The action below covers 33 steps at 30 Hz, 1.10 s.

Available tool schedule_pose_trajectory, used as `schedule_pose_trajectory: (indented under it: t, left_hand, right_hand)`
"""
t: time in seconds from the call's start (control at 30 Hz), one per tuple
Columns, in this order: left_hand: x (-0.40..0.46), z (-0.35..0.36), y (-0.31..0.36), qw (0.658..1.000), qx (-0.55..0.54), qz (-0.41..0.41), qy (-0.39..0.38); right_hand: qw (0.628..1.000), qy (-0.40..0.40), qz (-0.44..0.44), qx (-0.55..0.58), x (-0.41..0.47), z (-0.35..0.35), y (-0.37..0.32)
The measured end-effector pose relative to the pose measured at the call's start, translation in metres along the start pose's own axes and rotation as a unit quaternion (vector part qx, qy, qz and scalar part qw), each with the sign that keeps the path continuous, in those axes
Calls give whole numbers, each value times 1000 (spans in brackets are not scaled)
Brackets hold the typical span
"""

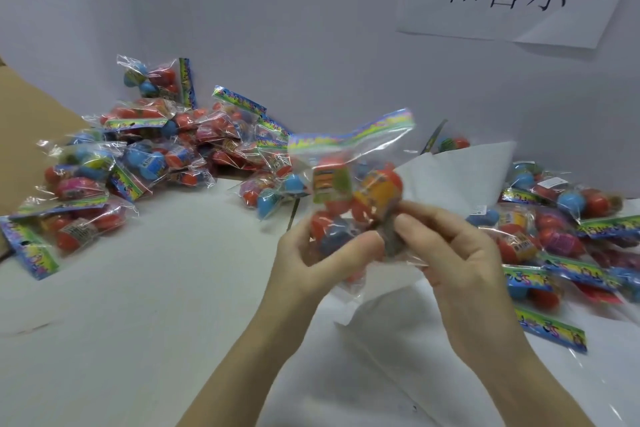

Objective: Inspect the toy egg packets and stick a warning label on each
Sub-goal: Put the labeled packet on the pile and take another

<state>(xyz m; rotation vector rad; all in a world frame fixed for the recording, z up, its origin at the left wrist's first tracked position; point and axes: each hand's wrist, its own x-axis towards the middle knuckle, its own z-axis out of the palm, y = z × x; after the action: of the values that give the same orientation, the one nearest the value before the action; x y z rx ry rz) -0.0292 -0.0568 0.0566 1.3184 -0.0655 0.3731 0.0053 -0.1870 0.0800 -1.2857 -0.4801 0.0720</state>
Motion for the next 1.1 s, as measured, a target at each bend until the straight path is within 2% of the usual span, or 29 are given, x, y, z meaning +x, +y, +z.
schedule_pose_trajectory:
  t: [0.1, 0.17, 0.2, 0.27, 0.33, 0.37, 0.43, 0.5, 0.6, 0.7, 0.73, 0.83, 0.9, 1.1]
  left_hand:
    - [3, -1, 1, 997, -27, -6, 71]
    - [4, -6, 4, 990, -98, -21, 103]
    - [5, -9, 6, 985, -137, -33, 103]
    - [2, -16, 9, 976, -205, -45, 63]
    - [0, -20, 11, 967, -250, -42, -10]
    - [0, -21, 11, 965, -256, -40, -48]
    - [1, -22, 9, 965, -240, -42, -92]
    - [3, -19, 9, 974, -202, -50, -92]
    - [6, -17, 4, 977, -195, -80, -26]
    - [10, -21, 2, 968, -205, -127, 66]
    - [11, -22, 2, 965, -212, -136, 71]
    - [12, -22, 2, 962, -227, -149, 23]
    - [12, -22, -1, 966, -207, -158, 5]
    - [13, -18, -6, 961, -211, -179, 10]
  right_hand:
    - [995, 40, -46, -84, 1, -7, 0]
    - [987, 53, -73, -131, 6, -18, -8]
    - [987, 28, -62, -145, 8, -26, -13]
    - [976, -92, 10, -198, 11, -39, -23]
    - [926, -197, 100, -307, 11, -48, -22]
    - [902, -209, 113, -361, 11, -49, -18]
    - [883, -161, 67, -436, 12, -49, -7]
    - [872, -126, -8, -473, 14, -44, 4]
    - [868, -146, -80, -468, 16, -37, 19]
    - [831, -145, -115, -524, 15, -34, 37]
    - [821, -134, -124, -541, 15, -34, 42]
    - [811, -114, -150, -554, 14, -29, 50]
    - [792, -95, -192, -572, 12, -25, 53]
    - [754, -18, -327, -569, 15, -24, 53]
